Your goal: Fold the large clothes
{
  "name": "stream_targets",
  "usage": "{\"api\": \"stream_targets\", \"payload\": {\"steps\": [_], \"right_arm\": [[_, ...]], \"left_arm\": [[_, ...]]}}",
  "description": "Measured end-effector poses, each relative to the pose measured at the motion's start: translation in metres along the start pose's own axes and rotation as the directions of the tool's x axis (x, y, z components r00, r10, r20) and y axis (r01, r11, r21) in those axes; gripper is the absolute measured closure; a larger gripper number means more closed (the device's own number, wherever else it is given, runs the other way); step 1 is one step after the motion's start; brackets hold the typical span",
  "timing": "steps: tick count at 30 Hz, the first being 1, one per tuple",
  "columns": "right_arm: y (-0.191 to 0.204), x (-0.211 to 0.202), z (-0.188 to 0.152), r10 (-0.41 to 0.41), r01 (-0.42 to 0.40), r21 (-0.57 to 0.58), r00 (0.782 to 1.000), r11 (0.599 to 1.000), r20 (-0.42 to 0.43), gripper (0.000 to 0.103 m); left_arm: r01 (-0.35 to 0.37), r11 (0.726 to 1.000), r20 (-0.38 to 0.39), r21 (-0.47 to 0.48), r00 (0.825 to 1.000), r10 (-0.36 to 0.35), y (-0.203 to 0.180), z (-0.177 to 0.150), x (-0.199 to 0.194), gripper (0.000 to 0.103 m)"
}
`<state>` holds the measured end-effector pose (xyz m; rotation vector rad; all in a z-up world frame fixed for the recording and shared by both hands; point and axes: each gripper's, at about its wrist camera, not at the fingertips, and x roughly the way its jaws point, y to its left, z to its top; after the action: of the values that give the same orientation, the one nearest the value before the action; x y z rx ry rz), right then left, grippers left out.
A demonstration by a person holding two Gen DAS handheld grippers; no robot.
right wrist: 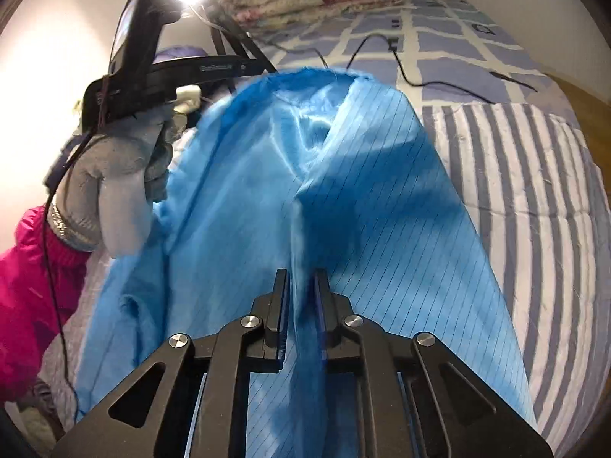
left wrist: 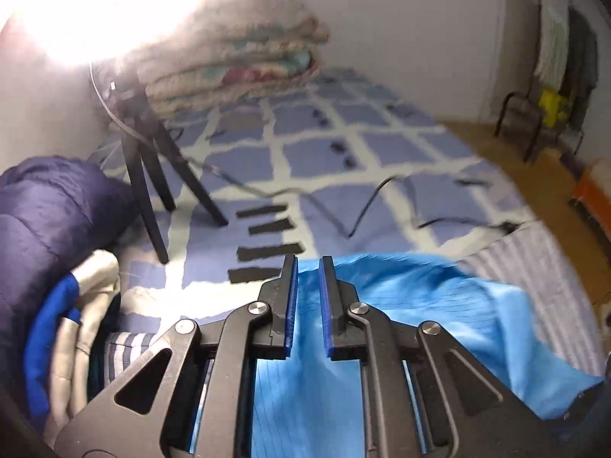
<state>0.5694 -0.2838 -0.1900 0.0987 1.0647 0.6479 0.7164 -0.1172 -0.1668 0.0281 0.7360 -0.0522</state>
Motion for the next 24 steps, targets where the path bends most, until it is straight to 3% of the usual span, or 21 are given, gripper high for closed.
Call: {"api": "stream_targets", "payload": {"steps": [4, 10, 13, 18, 21, 24], "right_arm": [[-0.006, -0.051, -0.017, 0.031, -0.038, 0.061, 0.993, 0.997, 0.117, 0.091], [-0.011, -0.13, -0.06, -0.05, 0.016, 0.136, 0.966, 0.991, 0.253, 0.091], [-0.007, -0.142, -0.081, -0.126, 0.089, 0.162, 0.964, 0.983, 0.234, 0.091], [-0.005, -0.137, -0.146, -0.229, 0.204, 0.245, 0.97, 0.948, 0.078, 0.091], [-0.003, -0.121, -0.172, -0.2, 0.186, 0.289, 0.979, 0.939, 0.022, 0.091], [0.032, -0.103, -0.183, -0.11, 0.106, 0.239, 0.994, 0.965, 0.004, 0.091]], "left_arm": [[0.08, 0.997, 0.044, 0.018, 0.996, -0.081, -0.008, 0.001, -0.035, 0.094], [0.179, 0.984, 0.054, 0.021, 0.982, -0.179, -0.015, -0.01, -0.082, 0.094], [0.205, 0.978, 0.039, 0.048, 0.978, -0.207, -0.019, -0.02, -0.115, 0.094], [0.253, 0.961, 0.036, 0.109, 0.966, -0.258, -0.019, -0.042, -0.196, 0.093], [0.267, 0.957, 0.038, 0.114, 0.961, -0.273, -0.011, -0.057, -0.243, 0.093], [0.287, 0.953, 0.039, 0.099, 0.956, -0.291, 0.0, -0.075, -0.282, 0.093]]}}
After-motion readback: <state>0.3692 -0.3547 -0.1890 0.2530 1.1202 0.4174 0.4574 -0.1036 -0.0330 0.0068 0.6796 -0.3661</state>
